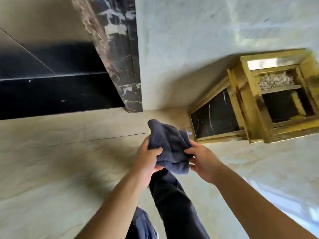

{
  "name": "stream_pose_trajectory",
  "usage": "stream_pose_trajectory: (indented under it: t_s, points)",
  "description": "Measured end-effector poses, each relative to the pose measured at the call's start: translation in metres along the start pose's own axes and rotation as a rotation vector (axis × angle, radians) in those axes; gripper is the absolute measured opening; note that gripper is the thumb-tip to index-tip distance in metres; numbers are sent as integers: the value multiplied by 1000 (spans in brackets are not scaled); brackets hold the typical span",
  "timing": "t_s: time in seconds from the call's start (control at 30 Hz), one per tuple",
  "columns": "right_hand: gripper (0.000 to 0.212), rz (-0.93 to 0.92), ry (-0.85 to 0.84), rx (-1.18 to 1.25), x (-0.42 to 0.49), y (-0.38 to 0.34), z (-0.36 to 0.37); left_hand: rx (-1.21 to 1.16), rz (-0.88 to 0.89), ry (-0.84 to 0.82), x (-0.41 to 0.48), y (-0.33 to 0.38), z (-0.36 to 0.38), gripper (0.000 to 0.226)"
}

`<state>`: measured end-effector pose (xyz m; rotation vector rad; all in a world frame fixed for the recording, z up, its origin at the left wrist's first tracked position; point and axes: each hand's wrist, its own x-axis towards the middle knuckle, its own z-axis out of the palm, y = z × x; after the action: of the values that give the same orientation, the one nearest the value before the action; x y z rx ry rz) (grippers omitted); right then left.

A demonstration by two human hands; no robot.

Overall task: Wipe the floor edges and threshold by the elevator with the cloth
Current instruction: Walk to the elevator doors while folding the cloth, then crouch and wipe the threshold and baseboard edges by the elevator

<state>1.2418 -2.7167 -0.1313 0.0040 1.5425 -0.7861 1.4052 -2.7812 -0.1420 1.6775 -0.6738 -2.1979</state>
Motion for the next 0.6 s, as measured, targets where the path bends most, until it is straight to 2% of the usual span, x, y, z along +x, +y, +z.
stream_pose_trajectory:
  t_s: [0.07,0.2,0.33,0.4,0.5,0.53,0.6]
  points:
    - [45,0,63,-91,96,14,3,103,9,23,95,-20,-8,45]
    - [48,-80,165,-112,293,49,3,179,31,20,282,-68,-39,45]
    - [54,-235,166,-93,434,93,8,157,93,-6,414,-126,-71,41]
    - [56,-323,229,-30,483,120,3,212,162,-29,461,-155,-86,38]
    - [51,-447,388,84,513,136,-6,213,241,-73,505,-174,-94,45]
    - [45,-457,394,48,516,135,-8,193,240,-48,514,-171,-92,46]
    - [42,-425,434,-210,513,136,-22,162,195,-21,512,-176,-80,46]
